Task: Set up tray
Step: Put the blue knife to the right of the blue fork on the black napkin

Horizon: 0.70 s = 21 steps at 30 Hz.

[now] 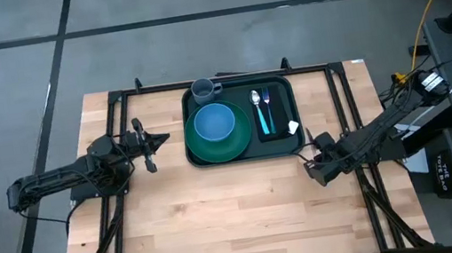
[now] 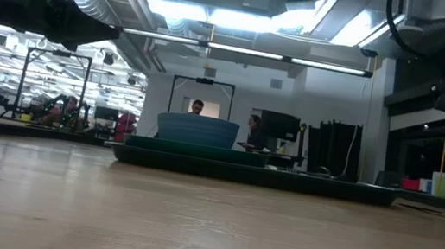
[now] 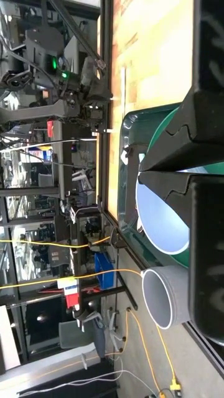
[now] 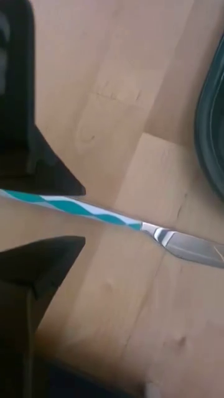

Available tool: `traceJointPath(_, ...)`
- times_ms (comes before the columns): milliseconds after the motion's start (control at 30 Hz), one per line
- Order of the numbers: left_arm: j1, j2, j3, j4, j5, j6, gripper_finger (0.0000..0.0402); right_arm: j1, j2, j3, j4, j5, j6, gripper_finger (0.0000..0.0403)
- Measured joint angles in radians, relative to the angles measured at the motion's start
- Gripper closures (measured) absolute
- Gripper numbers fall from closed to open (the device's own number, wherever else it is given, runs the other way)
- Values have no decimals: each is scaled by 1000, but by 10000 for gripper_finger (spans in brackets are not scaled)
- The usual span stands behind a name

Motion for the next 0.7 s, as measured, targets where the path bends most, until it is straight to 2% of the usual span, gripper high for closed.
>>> traceJointPath(233,0,0,0,0,0,0,398,-32,0,-75,82,12,-2,251)
traceJointPath(367,0,0,0,0,0,0,398,-50,0,-110,122,50,-26,249)
traceJointPath(700,0,0,0,0,0,0,398,-67,0,-152,218,52,-71,249)
